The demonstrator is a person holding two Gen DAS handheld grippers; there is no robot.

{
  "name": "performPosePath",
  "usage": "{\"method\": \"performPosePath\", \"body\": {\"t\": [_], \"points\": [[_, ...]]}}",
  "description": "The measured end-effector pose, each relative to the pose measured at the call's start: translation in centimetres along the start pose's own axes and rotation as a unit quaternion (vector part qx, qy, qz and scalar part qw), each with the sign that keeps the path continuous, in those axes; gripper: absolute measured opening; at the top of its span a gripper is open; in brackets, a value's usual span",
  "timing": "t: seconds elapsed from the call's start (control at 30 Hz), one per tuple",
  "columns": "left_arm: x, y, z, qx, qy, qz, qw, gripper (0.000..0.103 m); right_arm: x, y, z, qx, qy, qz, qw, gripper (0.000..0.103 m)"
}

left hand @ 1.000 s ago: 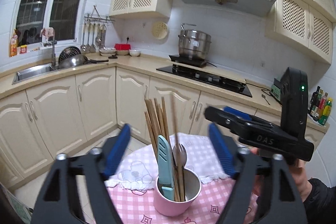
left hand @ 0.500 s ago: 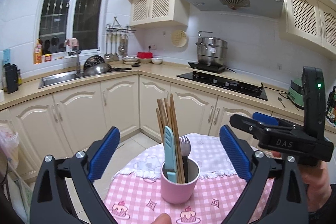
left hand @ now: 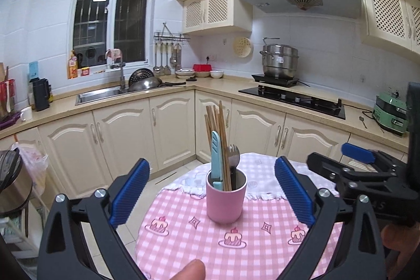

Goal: Organize utensils

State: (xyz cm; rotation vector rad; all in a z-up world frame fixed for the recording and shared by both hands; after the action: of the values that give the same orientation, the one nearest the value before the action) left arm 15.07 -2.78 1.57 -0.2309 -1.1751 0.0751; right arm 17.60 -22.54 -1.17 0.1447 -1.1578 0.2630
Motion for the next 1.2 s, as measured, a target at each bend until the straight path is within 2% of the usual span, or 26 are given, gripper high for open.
{"method": "performPosePath", "body": {"t": [0.23,0.5,0.77,1.2], "points": [[-0.6,0.6,4.2,0.026,-0.017,0.004,0.9995,0.095,0.0,1.0,4.1,-0.015,-0.014,0.006,1.000,0.097],[-1.5,0.5,7.8,0.026,-0.044,-0.001,0.9987,0.098,-0.5,1.8,6.6,-0.041,-0.023,0.002,0.999,0.097],[-2.5,0.9,8.6,0.012,-0.037,0.008,0.9992,0.098,-0.7,2.5,7.4,-0.044,-0.026,0.001,0.999,0.097],[-2.6,1.1,9.1,0.013,-0.038,0.018,0.9990,0.098,-0.8,3.2,7.8,-0.041,-0.027,0.004,0.999,0.097]]}}
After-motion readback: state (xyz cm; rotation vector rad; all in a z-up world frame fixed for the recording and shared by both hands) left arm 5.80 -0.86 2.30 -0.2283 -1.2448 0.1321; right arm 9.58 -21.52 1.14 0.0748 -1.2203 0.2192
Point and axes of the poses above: each gripper's, at about its wrist camera, not at the fingertips, and z roughly against the way its jaws point, y to its left, x to its top, the point moved 4 cm from there along -z, roughly the way its jaws point, and after that the axes turned 13 degrees about z, right-handed, at the moved point
